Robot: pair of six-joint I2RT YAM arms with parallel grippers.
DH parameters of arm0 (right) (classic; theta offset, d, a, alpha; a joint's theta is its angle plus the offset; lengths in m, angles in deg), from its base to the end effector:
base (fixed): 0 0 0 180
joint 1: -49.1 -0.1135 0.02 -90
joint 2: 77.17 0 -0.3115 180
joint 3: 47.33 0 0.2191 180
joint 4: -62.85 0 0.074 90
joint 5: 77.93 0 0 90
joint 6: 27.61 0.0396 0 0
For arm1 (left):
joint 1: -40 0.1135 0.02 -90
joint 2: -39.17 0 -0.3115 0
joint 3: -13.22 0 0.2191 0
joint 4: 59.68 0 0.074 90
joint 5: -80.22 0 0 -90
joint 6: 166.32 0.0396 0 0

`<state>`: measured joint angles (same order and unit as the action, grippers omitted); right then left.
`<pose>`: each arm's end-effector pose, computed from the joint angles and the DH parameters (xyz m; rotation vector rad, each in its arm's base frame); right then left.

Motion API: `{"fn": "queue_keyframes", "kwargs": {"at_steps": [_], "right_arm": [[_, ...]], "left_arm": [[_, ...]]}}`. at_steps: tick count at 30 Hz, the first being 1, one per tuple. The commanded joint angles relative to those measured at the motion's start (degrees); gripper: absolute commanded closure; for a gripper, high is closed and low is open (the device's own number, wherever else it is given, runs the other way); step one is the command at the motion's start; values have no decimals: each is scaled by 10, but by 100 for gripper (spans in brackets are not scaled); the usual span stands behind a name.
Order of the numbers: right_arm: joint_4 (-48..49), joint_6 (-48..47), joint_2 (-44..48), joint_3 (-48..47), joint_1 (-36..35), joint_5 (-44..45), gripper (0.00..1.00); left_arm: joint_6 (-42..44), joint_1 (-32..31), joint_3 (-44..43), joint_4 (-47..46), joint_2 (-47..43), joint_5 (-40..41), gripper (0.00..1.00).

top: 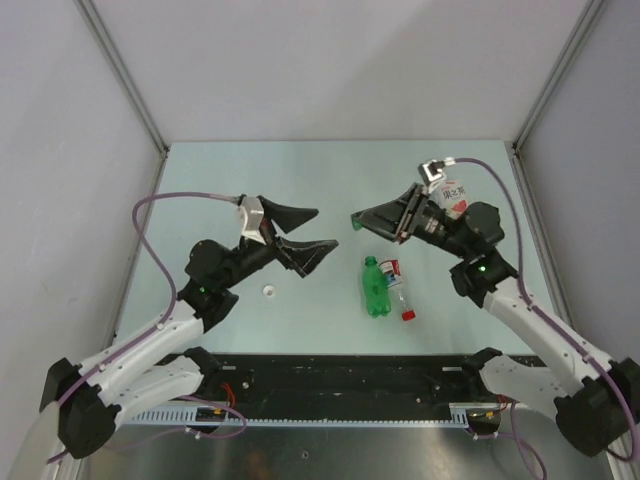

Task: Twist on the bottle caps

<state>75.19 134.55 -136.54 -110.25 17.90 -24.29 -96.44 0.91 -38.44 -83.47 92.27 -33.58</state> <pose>0.1434 0.1143 0.4241 -0.0865 1.6365 1.8675 0.1094 -0.1095 0.3990 0.5877 1.1564 -1.1390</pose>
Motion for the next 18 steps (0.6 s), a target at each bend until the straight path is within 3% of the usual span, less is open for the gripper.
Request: {"fn": "queue_keyframes", "kwargs": {"at_steps": [1,4,7,10,18], "right_arm": [[-178,-127,75,-8,70,58,78],[-297,-201,125,-10,106,128,78],[-376,-252,153,-15,120,187,77],[-410,-278,165,-17,126,203,77],[-450,-307,174,-20,135,218,76]], "left_arm": [[-78,-3,29,148,-45,109,1],[-142,-3,17,269,-14,155,1],[-159,-4,-34,351,85,121,1],[-177,-17,-80,371,189,63,1],[-305,-80,-171,431,391,38,1]]}}
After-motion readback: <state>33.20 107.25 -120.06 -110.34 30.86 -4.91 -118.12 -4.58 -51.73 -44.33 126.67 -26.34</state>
